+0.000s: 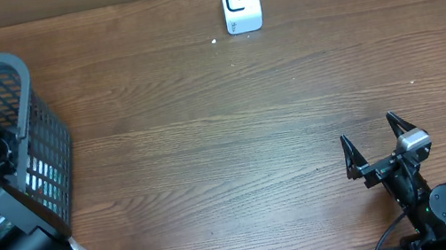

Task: Scan the item barcode
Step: 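Grasp the white tube in the basket with the left gripper and lift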

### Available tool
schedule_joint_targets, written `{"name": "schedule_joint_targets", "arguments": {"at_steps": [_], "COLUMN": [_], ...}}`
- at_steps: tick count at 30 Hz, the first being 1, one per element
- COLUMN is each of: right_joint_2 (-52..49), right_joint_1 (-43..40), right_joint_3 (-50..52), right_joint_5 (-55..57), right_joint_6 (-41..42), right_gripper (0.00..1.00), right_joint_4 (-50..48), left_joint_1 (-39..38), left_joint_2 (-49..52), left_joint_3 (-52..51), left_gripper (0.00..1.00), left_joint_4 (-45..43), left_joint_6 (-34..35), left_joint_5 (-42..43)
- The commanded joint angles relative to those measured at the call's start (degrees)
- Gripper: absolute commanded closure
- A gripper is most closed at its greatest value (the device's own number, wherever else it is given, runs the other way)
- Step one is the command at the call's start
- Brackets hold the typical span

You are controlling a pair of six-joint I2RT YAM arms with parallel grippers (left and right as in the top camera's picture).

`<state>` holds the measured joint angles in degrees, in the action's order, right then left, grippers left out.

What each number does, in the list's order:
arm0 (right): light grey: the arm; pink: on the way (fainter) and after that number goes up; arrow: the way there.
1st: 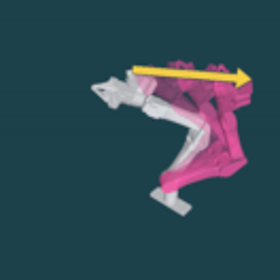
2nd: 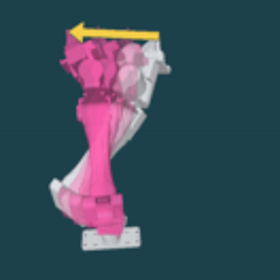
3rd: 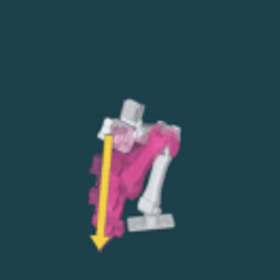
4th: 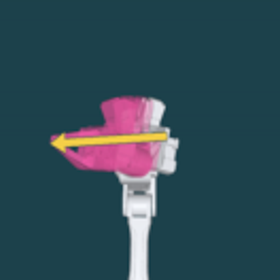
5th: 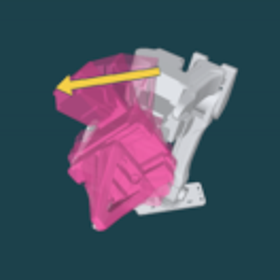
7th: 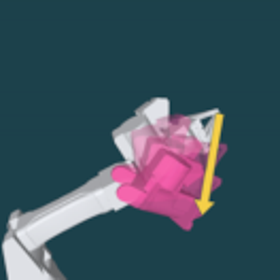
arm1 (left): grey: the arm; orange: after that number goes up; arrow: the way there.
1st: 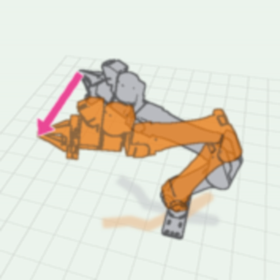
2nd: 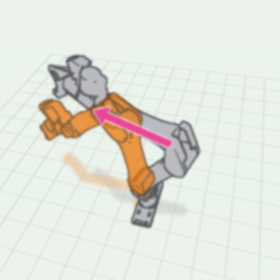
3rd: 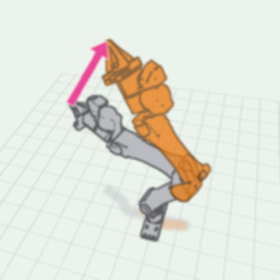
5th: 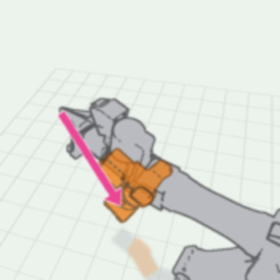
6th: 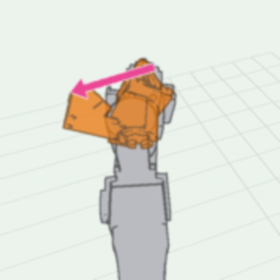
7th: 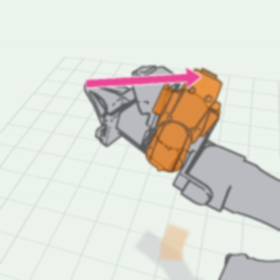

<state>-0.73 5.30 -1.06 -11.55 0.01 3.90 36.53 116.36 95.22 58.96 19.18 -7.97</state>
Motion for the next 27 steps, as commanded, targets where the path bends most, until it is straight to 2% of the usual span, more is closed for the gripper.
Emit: {"name": "schedule_joint_targets", "arguments": {"at_steps": [1, 22, 23, 25, 27], "right_joint_2": [0.57, 0.57, 0.57, 0.57, 0.57], "right_joint_1": [0.26, 0.26, 0.26, 0.26, 0.26], "right_joint_3": [0.61, 0.61, 0.61, 0.61, 0.61], "right_joint_5": [0.13, 0.13, 0.13, 0.13, 0.13], "right_joint_6": [0.17, 0.17, 0.17, 0.17, 0.17], "right_gripper": [0.0, 0.0, 0.0, 0.0, 0.0], "right_joint_4": [-0.33, -0.33, -0.33, -0.33, -0.33], "left_joint_1": [0.76, 1.05, 1.05, 1.05, 1.05], "left_joint_2": [0.24, 0.26, 0.26, 0.26, 0.26], "left_joint_3": [-3.58, -10.97, -11.28, -11.85, -12.26], "left_gripper": [0.36, 0.33, 0.36, 0.48, 0.77], "left_joint_4": [-2.27, -11.98, -12.39, -12.92, -13.2], "left_joint_6": [0.74, 0.11, 0.11, 0.11, 0.11], "left_joint_5": [-0.17, -1.66, -1.66, -1.66, -1.66]}}
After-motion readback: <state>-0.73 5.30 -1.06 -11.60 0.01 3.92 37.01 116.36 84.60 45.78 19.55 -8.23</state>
